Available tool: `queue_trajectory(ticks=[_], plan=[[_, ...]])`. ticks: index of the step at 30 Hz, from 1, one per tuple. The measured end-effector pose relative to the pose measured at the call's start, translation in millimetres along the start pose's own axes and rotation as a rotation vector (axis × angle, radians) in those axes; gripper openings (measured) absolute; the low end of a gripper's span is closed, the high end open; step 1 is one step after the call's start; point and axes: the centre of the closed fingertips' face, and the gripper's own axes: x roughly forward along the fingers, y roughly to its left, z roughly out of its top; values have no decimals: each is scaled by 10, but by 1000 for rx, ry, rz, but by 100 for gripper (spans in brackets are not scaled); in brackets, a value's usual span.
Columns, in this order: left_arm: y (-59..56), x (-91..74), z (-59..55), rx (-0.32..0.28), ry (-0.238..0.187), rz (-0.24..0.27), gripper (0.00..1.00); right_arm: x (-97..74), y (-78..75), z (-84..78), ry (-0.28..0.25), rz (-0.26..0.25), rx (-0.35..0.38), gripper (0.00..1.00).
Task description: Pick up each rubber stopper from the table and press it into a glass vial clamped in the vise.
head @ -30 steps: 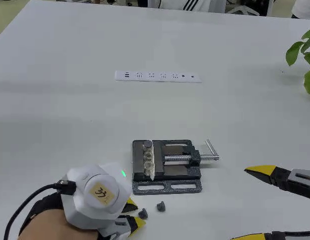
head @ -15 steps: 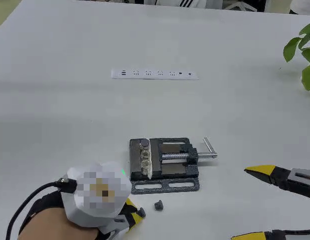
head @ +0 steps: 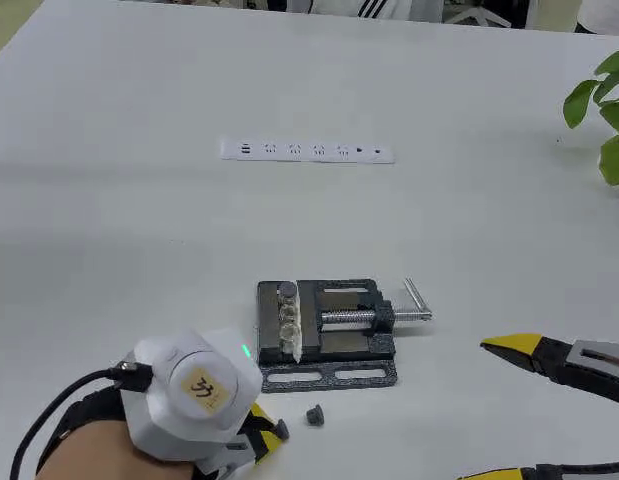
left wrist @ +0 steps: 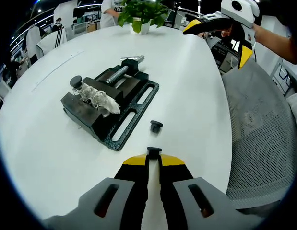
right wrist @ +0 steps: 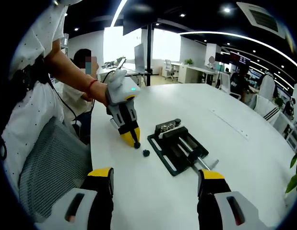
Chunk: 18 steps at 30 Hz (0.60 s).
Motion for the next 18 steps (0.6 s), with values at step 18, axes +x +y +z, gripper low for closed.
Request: queue_trajectory(ticks=[18], plan=[[-368, -679, 914, 62, -247, -58, 4, 61, 95, 662, -56, 138, 19, 43]])
